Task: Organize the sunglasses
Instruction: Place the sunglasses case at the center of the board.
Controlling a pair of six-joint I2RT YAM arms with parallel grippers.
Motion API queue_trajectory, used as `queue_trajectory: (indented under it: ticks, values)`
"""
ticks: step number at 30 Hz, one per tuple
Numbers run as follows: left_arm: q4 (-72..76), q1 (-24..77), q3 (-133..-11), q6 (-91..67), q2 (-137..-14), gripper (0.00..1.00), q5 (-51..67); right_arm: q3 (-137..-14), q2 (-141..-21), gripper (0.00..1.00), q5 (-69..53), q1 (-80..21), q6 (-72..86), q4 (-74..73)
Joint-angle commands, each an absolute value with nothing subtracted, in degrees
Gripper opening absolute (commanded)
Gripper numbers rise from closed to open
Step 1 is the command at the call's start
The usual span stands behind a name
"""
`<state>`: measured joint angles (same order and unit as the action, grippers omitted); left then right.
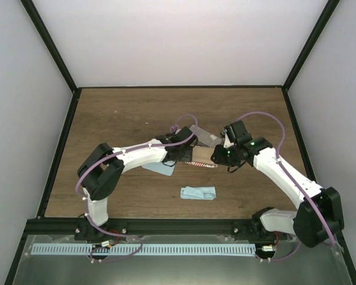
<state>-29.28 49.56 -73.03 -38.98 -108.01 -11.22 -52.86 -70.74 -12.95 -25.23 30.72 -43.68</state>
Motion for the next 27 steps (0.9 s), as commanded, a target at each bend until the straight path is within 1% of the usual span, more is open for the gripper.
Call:
queue_trajectory:
  ticks: [1,3,5,7,9,13,19,21,27]
  values:
    - [-30.7,49.8,-77.5,-38.1,-105.5,0.72,-13.4,-55.5,-70.4,0.37,-14.6,-24.9,28.6,-47.7]
    - [-31.8,49.8,-78.7,-38.2,-103.9,0.83,-13.2,-54.9,-70.4,0.46,-15.2,-24.9,28.0,-50.3]
    - [-32.8,49.8,-78.4,-39.1,-101.1,0.91,-13.4,-53.6,-69.4,0.51,-16.0,-24.9,27.8,-52.5]
    - [-33.5,49.8,-76.5,-39.7,-97.5,0.92,-13.9,-51.1,-67.9,0.55,-17.4,-24.9,27.3,-53.0]
    - [-33.9,50.0,-73.4,-39.7,-93.8,0.93,-14.1,-48.2,-67.4,0.56,-18.7,-25.0,27.1,-53.1]
    - [-32.1,52.4,-63.7,-39.2,-88.8,0.93,-11.1,-41.9,-68.1,0.61,-23.4,-25.1,27.1,-49.3]
    - [-29.5,59.1,-57.3,-39.7,-90.3,0.92,-3.2,-40.2,-70.7,0.61,-24.4,-26.4,27.9,-46.3]
    - [-27.7,59.9,-56.5,-41.2,-91.6,0.94,0.2,-40.1,-71.5,0.61,-24.8,-26.7,28.2,-45.7]
    - [-30.4,61.0,-56.6,-41.3,-92.6,0.94,3.7,-40.7,-72.2,0.62,-23.6,-26.9,28.8,-45.7]
